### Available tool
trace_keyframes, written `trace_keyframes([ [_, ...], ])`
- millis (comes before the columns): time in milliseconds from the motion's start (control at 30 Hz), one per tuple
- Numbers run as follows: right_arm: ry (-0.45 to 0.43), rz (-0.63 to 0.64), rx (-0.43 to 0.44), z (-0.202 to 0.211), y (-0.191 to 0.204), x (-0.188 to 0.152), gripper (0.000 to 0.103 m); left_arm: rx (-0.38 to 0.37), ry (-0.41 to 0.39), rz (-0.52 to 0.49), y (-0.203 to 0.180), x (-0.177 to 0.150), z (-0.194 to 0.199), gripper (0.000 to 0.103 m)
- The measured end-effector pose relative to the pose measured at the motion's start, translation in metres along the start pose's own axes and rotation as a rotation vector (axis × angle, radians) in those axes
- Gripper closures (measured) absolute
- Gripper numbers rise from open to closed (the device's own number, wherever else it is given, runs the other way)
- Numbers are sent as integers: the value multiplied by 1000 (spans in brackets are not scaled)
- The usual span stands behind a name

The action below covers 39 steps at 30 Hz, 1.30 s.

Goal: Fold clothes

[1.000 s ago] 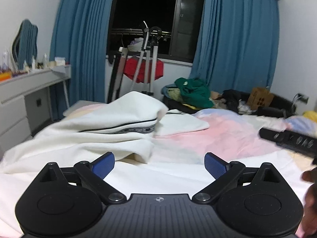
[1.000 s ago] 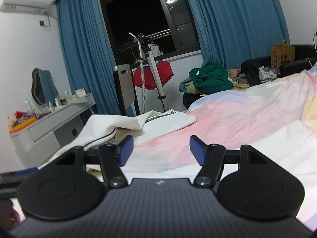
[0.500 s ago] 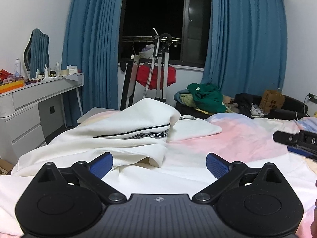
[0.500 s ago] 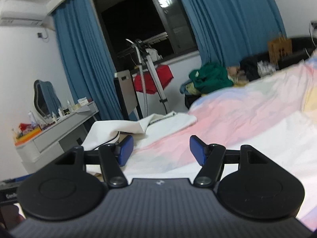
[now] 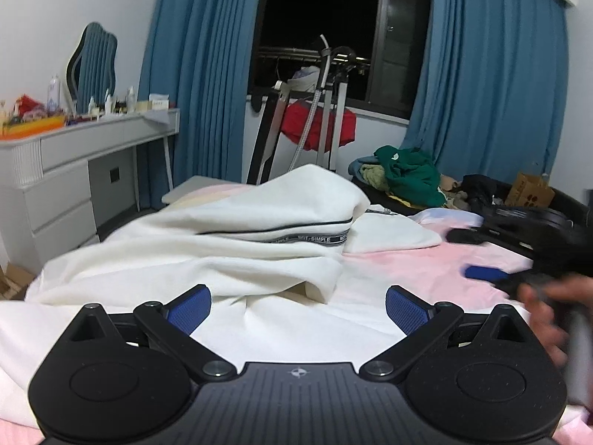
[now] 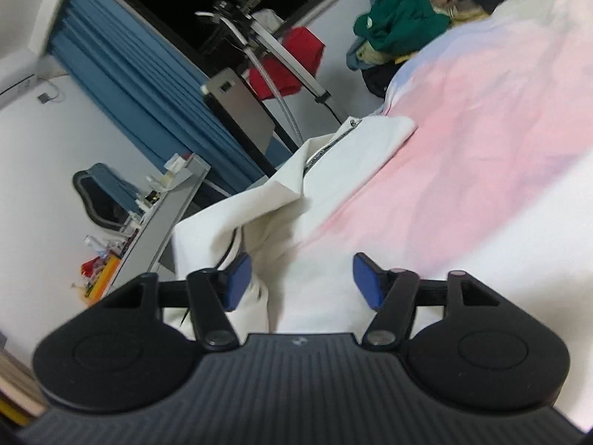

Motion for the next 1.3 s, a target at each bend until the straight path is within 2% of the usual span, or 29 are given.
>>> trace_keyframes([
  [167, 8, -120, -58, -97, -24, 22, 45, -18, 14, 47, 11, -4, -15, 2],
  [233, -5, -132, -121, -130, -39, 30, 47, -25, 22, 63, 15, -7, -22, 2],
  [300, -18, -169, -164, -158, -56, 37, 59, -33, 31, 80, 20, -10, -29, 2],
  [367, -72, -212, -158, -175, -67, 48, 64, -41, 39, 96, 25, -12, -36, 2],
  [433, -117, -197, -179, -188, -73, 62, 76, -41, 43, 100, 28, -15, -44, 2],
  [467, -136, -185, -198, -193, -77, 68, 89, -36, 47, 97, 29, -16, -49, 2],
  [500, -151, -185, -218, -197, -80, 74, 96, -35, 56, 98, 30, -19, -54, 2],
  [533, -163, -181, -230, -198, -82, 78, 97, -38, 73, 104, 31, -22, -61, 2],
  [667, -216, -93, -272, -179, -76, 96, 98, -35, 117, 143, 35, -28, -77, 2],
  [800, -276, -61, -320, -124, -93, 122, 98, -28, 104, 132, 32, -27, -74, 2],
  [967, -349, -39, -443, -26, -148, 152, 98, -43, 78, 112, 24, -23, -62, 2],
  [1133, -393, -81, -569, 57, -203, 173, 98, -52, 59, 69, 15, -22, -55, 2],
  [1300, -375, -47, -575, 73, -202, 187, 98, -49, 63, 25, 8, -24, -58, 2],
])
Point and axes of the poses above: each gripper's, at about its wrist camera, not at the fingertips, and z roughly against the way its jaws point, y to its left, x to its top, the point moved 9 cm from there along -z, roughly the way its jaws point, and after that the axes turned 2 degrees about z, right-handed, at the moved point
